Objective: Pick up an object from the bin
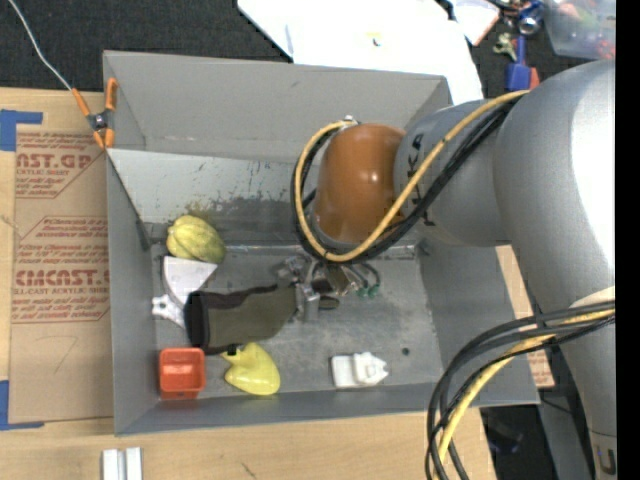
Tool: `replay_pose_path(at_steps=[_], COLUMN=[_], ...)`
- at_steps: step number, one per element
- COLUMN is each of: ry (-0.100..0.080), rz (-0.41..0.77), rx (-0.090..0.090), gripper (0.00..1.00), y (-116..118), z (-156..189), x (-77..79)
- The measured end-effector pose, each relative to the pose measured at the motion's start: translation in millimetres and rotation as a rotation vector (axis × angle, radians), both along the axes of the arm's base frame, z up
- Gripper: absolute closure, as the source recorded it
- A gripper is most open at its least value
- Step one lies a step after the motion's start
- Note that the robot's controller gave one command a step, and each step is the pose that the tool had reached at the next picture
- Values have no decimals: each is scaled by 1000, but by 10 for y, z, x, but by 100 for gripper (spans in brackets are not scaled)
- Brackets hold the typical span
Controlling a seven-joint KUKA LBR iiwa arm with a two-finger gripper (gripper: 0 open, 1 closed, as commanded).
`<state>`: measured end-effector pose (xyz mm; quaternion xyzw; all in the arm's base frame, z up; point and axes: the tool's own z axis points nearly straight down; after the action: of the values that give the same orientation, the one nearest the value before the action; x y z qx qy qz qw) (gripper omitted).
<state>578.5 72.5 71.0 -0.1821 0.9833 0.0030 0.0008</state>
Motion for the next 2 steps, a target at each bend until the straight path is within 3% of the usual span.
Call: replay_pose_path(at_steps=[2], ry=[3], rz=[0], rx=[-1], gripper=[100], y=[-1], z=[32], x=[-10])
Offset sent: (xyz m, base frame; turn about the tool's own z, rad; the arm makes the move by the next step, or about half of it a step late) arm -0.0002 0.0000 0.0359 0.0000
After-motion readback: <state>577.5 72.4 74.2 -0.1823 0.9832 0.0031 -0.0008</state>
